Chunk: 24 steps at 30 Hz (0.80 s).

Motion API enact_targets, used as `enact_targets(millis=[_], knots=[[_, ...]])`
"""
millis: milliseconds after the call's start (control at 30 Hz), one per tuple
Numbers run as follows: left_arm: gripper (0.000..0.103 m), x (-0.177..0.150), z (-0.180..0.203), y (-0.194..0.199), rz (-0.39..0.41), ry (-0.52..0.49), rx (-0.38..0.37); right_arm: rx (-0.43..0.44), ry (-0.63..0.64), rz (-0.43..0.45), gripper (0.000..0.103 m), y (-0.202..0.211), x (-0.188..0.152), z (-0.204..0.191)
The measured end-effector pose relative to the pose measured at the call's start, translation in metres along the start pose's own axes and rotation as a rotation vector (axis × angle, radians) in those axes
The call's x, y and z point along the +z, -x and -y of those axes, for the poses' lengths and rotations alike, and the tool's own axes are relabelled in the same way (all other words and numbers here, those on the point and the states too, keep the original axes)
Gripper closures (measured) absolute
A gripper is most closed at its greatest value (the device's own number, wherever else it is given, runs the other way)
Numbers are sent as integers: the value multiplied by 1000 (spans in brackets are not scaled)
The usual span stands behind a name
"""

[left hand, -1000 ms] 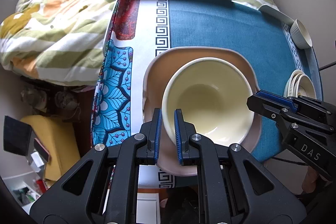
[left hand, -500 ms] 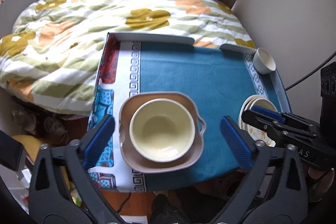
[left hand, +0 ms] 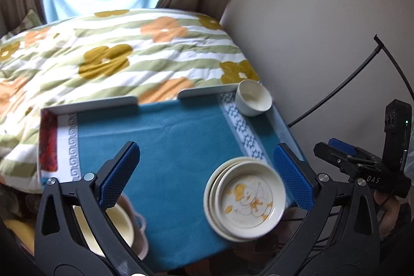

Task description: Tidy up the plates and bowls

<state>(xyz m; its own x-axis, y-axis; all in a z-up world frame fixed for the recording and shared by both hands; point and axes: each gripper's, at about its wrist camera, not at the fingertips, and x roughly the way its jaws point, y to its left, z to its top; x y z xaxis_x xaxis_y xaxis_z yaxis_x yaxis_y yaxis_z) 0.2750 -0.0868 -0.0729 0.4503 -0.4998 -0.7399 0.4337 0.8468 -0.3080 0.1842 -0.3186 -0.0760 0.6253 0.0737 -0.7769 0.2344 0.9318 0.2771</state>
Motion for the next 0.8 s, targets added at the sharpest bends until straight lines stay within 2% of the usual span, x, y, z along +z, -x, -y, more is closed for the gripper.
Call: enact_targets(millis=[133,300,333,400,500,567,733,800], knots=[[1,45,36,-55,-25,-9,-60,25,-95,14,2,-21,35,49],[1,88,66,-153,-96,-4,-97,72,-210,-3,2,-74,59,97],[2,93,70,-174,-117,-5,-99,81,-231,-11,6,-88,61,105],[5,99,78,-214,-165,-7,-99,104,-268,-45,23,-116,62,118],[21,100,84,-268,-241,-16,-93,136,-326,-91,38,-153,61,132],[37,99,87,-299,-288,-21,-84,142,-358,-112,45,-172,59,140],[59,92,87,-343,-360,-31,-57,152,-397,-140,49,-201,56,150],[66,89,88,-355,-383,-40,-41,146,-395,-139,54,-207,58,153]])
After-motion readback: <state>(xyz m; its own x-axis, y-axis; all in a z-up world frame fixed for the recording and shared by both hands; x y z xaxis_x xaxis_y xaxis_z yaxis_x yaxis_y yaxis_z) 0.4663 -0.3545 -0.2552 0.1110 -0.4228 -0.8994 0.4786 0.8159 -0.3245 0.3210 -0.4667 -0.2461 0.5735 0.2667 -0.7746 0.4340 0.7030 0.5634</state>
